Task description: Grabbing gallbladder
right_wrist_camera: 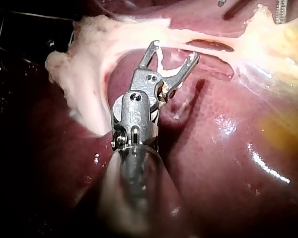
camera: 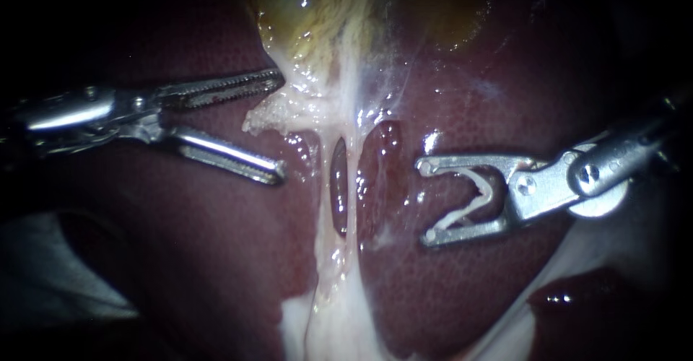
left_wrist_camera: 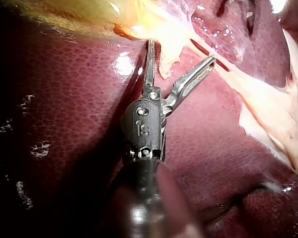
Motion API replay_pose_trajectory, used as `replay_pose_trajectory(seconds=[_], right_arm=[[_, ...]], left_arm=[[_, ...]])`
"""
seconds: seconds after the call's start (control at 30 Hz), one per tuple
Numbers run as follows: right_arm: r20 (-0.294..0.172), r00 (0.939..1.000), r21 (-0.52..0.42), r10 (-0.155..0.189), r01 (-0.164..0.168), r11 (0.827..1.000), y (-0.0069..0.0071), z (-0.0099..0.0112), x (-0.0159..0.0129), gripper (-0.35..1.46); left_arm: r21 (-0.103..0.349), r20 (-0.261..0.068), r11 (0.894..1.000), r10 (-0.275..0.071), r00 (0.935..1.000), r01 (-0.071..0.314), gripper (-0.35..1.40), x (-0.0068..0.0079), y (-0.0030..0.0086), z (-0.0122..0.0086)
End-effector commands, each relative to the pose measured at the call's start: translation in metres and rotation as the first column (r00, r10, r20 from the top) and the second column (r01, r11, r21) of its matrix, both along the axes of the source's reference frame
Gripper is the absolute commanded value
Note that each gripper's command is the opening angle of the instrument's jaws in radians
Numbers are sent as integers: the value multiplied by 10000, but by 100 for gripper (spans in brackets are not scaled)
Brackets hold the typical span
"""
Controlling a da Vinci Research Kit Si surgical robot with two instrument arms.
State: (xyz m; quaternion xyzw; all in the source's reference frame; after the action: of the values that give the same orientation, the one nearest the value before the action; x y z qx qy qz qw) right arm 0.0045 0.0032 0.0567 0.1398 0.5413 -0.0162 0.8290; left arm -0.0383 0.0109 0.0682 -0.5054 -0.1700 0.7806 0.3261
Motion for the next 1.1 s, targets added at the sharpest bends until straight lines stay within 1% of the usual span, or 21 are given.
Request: replay_pose_trajectory(seconds=[0.03,0.07,0.1,0.3,0.53,0.57,0.63,0.7,0.8,0.83,0.9,0.97,1.1], right_arm=[[3,10000,1,4,-4,10000,0,0,0,50],[3,10000,1,4,-4,10000,0,0,0,50],[3,10000,1,4,-4,10000,0,0,0,50],[6,10000,1,8,-8,10000,0,0,1,50],[7,10000,1,10,-10,10000,0,0,1,50],[7,10000,1,10,-10,10000,0,0,1,50],[7,10000,1,10,-10,10000,0,0,1,50],[7,10000,1,10,-10,10000,0,0,1,50],[7,10000,1,10,-10,10000,0,0,1,50],[7,10000,1,10,-10,10000,0,0,1,50],[7,10000,1,10,-10,10000,0,0,1,50],[7,10000,1,10,-10,10000,0,0,1,50],[7,10000,1,10,-10,10000,0,0,1,50]], left_arm=[[4,-14,10000,-6,10000,6,69,1,-1,-1],[8,-39,10000,10,10000,-10,61,1,-1,-1],[113,-39,9999,-36,10000,37,54,2,-1,0],[165,-190,9999,46,9998,-43,12,3,-4,7],[169,-174,9998,71,9998,-68,-3,8,-3,7],[227,-171,9997,50,9998,-46,-6,8,-3,7],[251,-148,9997,78,9999,-74,-16,10,-2,4],[310,-162,9995,30,9999,-25,-35,11,-2,0],[664,-162,9977,-117,9998,128,-35,13,-3,-9],[847,-191,9962,-177,9997,193,-35,13,-3,-13],[941,-206,9954,-181,9996,199,-35,15,-2,-21],[1152,-193,9930,-240,9995,261,-35,18,0,-32],[1325,-157,9908,-246,9996,265,-35,27,9,-53]])
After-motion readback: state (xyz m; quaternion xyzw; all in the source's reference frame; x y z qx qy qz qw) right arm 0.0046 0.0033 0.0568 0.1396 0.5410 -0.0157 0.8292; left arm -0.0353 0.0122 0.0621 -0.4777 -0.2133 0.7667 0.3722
